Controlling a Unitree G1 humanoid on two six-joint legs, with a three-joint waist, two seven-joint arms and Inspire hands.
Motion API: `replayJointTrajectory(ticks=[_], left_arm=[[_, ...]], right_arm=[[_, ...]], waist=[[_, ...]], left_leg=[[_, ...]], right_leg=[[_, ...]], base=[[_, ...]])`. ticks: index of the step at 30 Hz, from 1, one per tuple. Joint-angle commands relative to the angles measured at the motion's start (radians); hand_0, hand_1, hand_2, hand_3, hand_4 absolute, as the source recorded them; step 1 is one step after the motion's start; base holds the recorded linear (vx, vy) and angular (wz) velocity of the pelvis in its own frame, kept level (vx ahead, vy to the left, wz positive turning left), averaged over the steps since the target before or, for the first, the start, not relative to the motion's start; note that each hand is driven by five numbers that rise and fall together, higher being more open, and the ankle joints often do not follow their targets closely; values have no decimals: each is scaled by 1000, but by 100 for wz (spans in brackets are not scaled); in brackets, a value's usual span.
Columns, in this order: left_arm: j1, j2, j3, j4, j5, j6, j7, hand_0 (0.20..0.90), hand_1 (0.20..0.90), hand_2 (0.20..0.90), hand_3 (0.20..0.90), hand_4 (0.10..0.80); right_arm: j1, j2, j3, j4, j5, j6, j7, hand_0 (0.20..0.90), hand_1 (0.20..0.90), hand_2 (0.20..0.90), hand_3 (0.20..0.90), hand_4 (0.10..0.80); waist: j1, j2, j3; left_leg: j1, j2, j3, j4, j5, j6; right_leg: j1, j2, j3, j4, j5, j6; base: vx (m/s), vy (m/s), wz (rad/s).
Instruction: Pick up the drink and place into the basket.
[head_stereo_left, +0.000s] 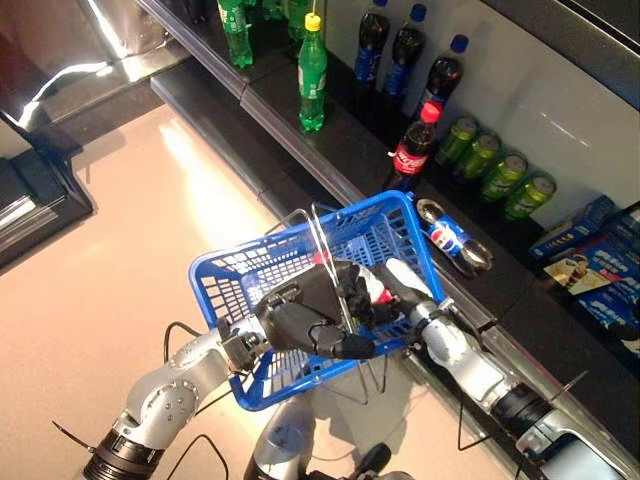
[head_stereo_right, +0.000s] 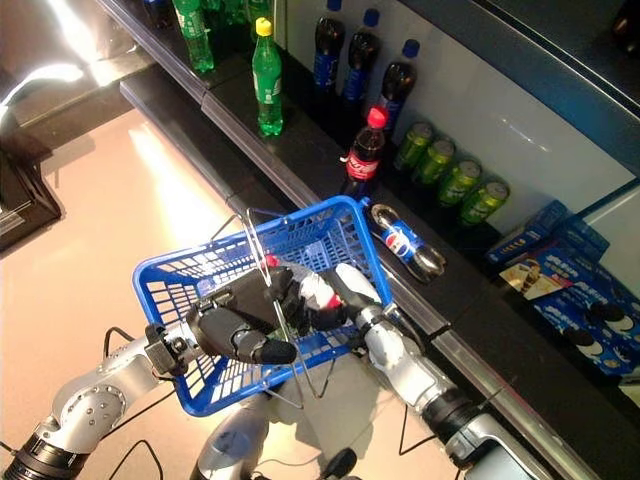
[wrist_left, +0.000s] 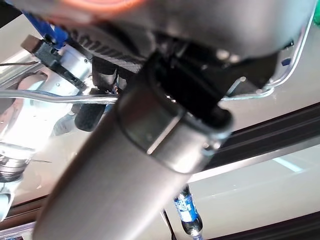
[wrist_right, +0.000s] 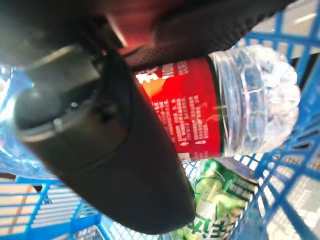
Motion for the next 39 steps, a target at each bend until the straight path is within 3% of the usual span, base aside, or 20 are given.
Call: replayJointTrajectory(ticks=[1, 39], left_arm=[[-127, -147, -88, -234, -113, -116, -206, 300, 300, 300, 200, 100], [-182, -156, -148, -225, -93, -81, -255, 300, 300, 300, 200, 100]], right_arm=[[-104, -7, 85, -45, -45, -64, -24, 300, 300, 300, 200, 100], [-253, 77, 238, 96, -248, 4, 138, 300, 300, 300, 200, 100]], waist=[[9, -2, -326], [65, -17, -329]], left_leg=[[62, 28, -53, -17, -79, -23], [67, 19, -89, -17, -82, -25]], right_leg=[[-9, 0, 5, -1, 28, -8], [7, 8, -30, 2, 24, -13]], base=[[0, 0, 0], [4, -2, 2]])
